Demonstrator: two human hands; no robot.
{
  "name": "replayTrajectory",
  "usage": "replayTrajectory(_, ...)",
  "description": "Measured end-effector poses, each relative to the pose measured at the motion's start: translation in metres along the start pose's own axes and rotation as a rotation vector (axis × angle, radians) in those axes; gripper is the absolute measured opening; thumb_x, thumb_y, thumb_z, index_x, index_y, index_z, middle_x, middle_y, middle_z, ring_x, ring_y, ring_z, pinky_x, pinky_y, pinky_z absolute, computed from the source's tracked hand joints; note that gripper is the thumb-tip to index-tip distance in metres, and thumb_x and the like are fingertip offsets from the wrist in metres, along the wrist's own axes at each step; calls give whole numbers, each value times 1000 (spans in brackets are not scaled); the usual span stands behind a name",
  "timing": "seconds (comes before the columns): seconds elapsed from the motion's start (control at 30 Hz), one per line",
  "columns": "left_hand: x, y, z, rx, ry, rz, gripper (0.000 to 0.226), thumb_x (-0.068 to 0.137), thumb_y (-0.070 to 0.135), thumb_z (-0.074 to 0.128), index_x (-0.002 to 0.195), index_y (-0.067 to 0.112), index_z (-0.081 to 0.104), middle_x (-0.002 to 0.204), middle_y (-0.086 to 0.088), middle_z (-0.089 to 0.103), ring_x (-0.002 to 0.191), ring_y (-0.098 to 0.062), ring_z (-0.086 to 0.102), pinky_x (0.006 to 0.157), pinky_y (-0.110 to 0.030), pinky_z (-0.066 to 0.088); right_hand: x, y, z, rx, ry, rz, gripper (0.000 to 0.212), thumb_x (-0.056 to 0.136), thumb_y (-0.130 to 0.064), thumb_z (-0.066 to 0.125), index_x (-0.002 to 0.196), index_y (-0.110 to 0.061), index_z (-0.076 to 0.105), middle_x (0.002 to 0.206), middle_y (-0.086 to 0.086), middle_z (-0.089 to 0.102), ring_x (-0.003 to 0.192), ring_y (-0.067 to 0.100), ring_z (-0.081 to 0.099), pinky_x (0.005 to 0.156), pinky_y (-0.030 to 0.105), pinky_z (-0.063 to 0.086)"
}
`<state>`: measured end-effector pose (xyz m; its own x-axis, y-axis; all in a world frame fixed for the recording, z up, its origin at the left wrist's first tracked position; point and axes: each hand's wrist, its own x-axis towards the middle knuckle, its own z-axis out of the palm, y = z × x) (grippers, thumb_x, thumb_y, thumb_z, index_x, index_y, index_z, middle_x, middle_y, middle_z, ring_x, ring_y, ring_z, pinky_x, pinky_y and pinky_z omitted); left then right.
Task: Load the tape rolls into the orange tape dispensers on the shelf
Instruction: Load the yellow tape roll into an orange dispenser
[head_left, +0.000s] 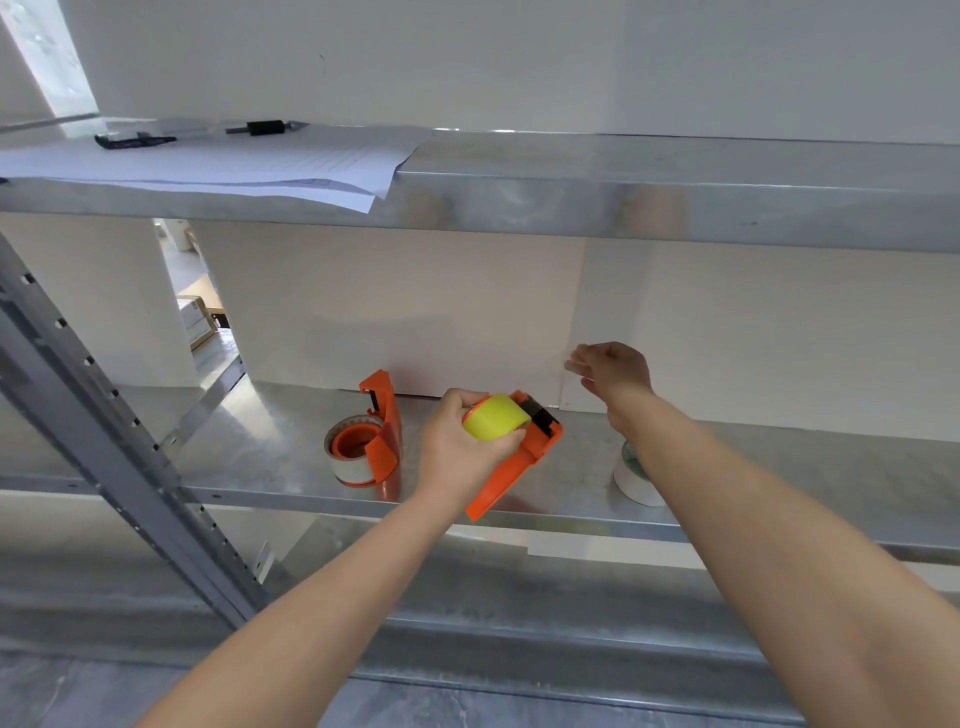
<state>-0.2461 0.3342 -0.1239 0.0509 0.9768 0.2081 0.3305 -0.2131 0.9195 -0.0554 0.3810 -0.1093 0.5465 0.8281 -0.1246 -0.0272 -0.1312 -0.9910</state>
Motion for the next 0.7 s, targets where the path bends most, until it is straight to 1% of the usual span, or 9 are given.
replayTrajectory(0.07,0,2,-1,-8,0,15,40,64,22,82,91,25,53,80,21,54,75,1,55,62,-7,41,0,2,2,43,31,5,21,90,-15,52,69,-15,49,98,4,66,93,19,68,91,34,50)
replayTrajectory(0.13,0,4,-3,-14,-5,23,41,63,23,83,90,26,53,80,22,54,76,6,54,61,-6,41,2,4,3,71,74,5,23,90,-13,51,68,-15,45,101,6,64,89,19,68,89,34,51)
replayTrajectory(0.2,-1,5,-5,-27,-11,32,40,63,23,83,89,26,52,80,20,56,76,6,55,61,-6,42,3,6,4,85,96,1,22,90,-11,50,69,-14,45,98,7,62,90,23,69,82,32,52)
replayTrajectory(0.3,-3,10,-6,-56,4,52,40,62,22,84,79,34,50,80,19,57,73,7,56,62,-6,43,5,13,5,83,66,36,11,92,-11,48,81,-8,49,100,9,61,85,24,68,75,29,52)
replayTrajectory(0.4,-5,13,-6,-94,42,50,42,60,23,85,77,37,49,81,20,58,71,15,55,62,-4,43,4,17,8,126,12,106,8,93,-11,45,91,-5,49,105,13,62,75,23,68,68,30,54)
replayTrajectory(0.47,-5,11,-6,-108,66,49,43,59,23,86,77,38,50,82,21,58,73,18,55,64,-4,44,2,17,11,141,-2,140,7,92,-8,44,87,-5,49,97,12,61,66,20,65,57,27,54)
replayTrajectory(0.53,-7,11,-7,-109,82,51,45,58,25,87,78,38,50,82,22,58,76,16,56,65,-3,44,1,19,13,99,-9,177,9,89,-6,46,81,-6,51,87,11,59,61,20,59,46,23,48)
replayTrajectory(0.63,-7,13,-9,-97,104,63,45,57,30,87,80,38,49,83,24,56,81,10,55,65,-1,42,-2,22,15,106,-32,255,17,85,-2,48,69,-8,50,78,12,54,58,22,51,48,26,42)
replayTrajectory(0.7,-7,13,-10,-99,127,75,46,57,30,87,83,37,49,83,24,55,82,9,55,65,0,41,-1,25,15,185,-57,324,21,84,3,46,65,-7,47,66,10,47,55,19,46,42,24,44)
